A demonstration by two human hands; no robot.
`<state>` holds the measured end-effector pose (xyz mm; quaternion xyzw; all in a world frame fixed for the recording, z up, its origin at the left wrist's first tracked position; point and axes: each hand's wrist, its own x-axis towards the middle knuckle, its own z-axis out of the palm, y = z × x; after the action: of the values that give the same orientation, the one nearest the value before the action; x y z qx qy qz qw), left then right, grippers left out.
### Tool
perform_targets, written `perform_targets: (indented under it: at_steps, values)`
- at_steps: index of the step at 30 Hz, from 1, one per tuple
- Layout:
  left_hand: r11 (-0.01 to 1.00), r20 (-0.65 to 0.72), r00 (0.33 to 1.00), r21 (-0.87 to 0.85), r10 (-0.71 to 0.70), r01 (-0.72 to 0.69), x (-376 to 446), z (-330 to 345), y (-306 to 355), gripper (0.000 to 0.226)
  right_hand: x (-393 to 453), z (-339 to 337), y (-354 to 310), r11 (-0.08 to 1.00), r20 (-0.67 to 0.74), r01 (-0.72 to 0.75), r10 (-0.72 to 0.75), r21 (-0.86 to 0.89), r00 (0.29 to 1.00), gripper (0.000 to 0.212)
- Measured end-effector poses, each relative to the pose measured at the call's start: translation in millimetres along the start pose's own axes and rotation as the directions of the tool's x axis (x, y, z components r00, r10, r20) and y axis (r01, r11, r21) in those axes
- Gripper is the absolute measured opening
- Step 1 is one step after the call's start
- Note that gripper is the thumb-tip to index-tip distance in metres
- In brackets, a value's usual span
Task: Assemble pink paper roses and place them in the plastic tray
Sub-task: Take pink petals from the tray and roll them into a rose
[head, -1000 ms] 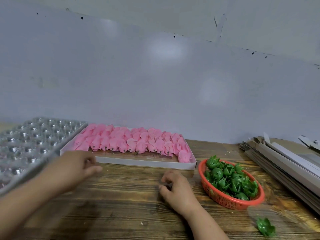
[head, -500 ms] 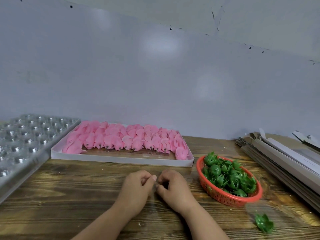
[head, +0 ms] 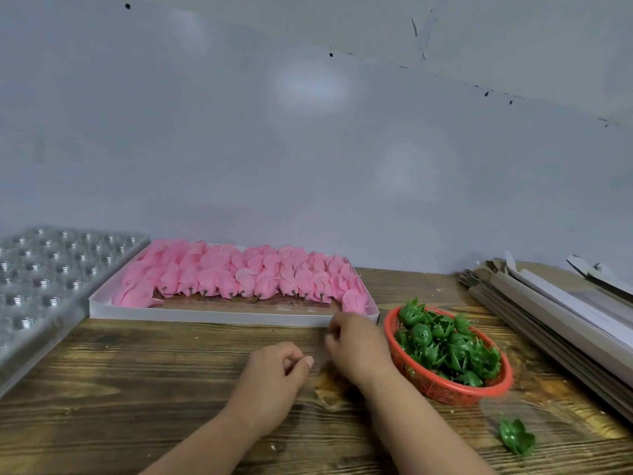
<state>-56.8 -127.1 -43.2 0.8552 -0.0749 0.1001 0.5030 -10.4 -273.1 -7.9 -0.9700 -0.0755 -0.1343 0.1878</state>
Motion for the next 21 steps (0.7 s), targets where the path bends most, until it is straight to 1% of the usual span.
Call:
perform_targets:
  at_steps: [2, 3, 5, 9, 14, 17, 21]
  values:
    - [1.0, 0.01, 1.0, 0.006, 0.006, -0.006, -0.2, -0.2, 0.1, 0.031, 13.6, -3.9, 3.8, 1.0, -0.132, -0.021, 0.021, 0.001, 0.991, 0.014]
    - [1.0, 0.016, 1.0, 0.007, 0.011, -0.011, -0.1, -0.3, 0.3, 0.031, 21.2, -4.7, 5.7, 0.999, -0.17, -0.03, 0.027, -0.013, 0.985, 0.014]
    - [1.0, 0.02, 1.0, 0.003, 0.024, -0.024, -0.4, -0.1, 0.8, 0.031, 36.3, -5.8, 9.0, 0.997, -0.182, -0.054, 0.042, -0.062, 0.982, 0.011]
    - [1.0, 0.026, 0.999, -0.009, 0.028, -0.027, 0.2, -2.0, 0.1, 0.031, 59.8, -5.6, 16.0, 0.985, -0.128, -0.103, 0.085, -0.138, 0.988, 0.013]
    - [0.999, 0.024, 0.999, -0.007, 0.044, -0.044, 0.2, -2.6, 0.2, 0.03, 73.0, -2.4, 26.6, 0.973, -0.057, -0.184, 0.178, -0.136, 0.982, 0.018]
    - [0.999, 0.025, 0.998, -0.005, 0.05, -0.05, -0.5, -2.7, -0.1, 0.029, 79.4, -1.5, 27.5, 0.967, 0.017, -0.224, 0.228, -0.118, 0.974, 0.012]
    - [0.998, 0.022, 0.998, 0.01, 0.06, -0.06, -0.2, -2.6, -1.1, 0.03, 86.5, 1.0, 26.6, 0.954, 0.079, -0.274, 0.284, -0.12, 0.956, 0.028]
